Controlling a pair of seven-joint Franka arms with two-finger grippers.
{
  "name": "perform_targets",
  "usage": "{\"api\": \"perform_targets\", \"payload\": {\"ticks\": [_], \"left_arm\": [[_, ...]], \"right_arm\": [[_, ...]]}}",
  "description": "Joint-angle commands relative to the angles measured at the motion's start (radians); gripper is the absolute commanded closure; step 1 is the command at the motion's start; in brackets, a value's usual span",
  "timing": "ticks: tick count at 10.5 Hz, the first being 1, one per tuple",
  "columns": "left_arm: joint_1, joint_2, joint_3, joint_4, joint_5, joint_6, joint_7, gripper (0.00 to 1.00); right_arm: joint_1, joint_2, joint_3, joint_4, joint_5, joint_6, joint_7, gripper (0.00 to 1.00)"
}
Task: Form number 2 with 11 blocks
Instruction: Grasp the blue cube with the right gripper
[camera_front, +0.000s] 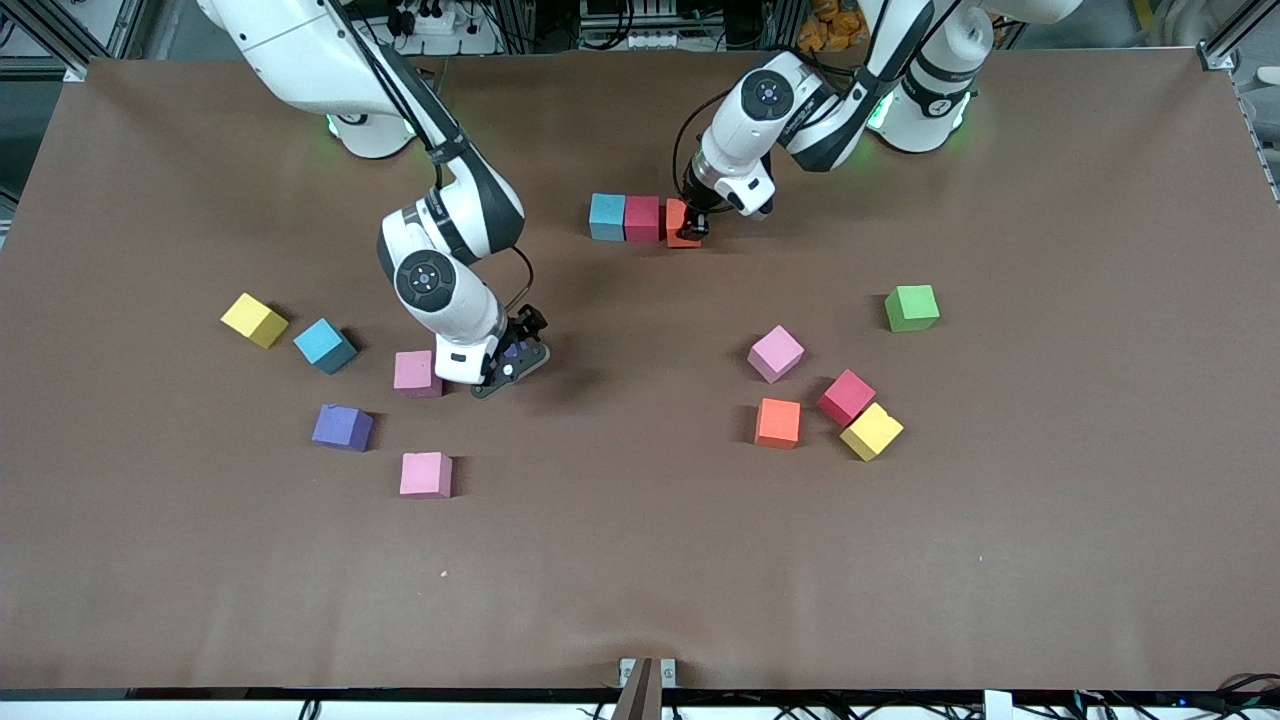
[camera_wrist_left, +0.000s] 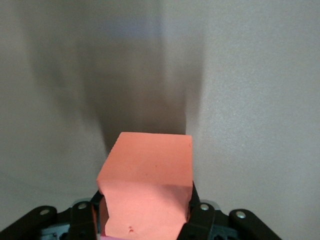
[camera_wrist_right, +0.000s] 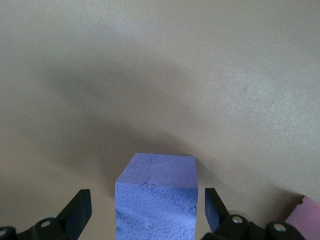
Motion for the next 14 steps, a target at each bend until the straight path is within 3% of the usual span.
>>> {"api": "perform_targets", "payload": {"ticks": [1,9,10,11,12,14], "left_arm": [[-0.001,0.011,-0.012,-0.004,-0.025,0.035,-0.008,0.81],[-0.021,0.031,-0.012,0.005,-0.023,0.066,-0.001,0.81],[-0.021,0.037,-0.012,0.008,-0.023,0.066,0.000,0.81],[-0.023,0.047,-0.012,0.012,-0.019,0.066,0.002,0.80],[-0.029,0.051,-0.010,0.015,-0.017,0.066,0.002,0.80],[-0.029,0.057,-0.010,0.016,-0.014,0.066,0.002,0.80]], "right_arm": [[-0.003,-0.010,0.003,0.001,0.017,0.001,0.014,0.00],[0.024,0.031,-0.003,-0.040,0.010,0.071,0.022,0.00],[0.021,0.030,-0.003,-0.041,0.005,0.070,0.020,0.09],[0.021,0.028,-0.003,-0.041,0.005,0.067,0.022,0.46],[0.021,0.025,-0.003,-0.039,0.007,0.062,0.023,0.63],[0.027,0.014,-0.001,-0.025,0.007,0.045,0.055,0.65]]}}
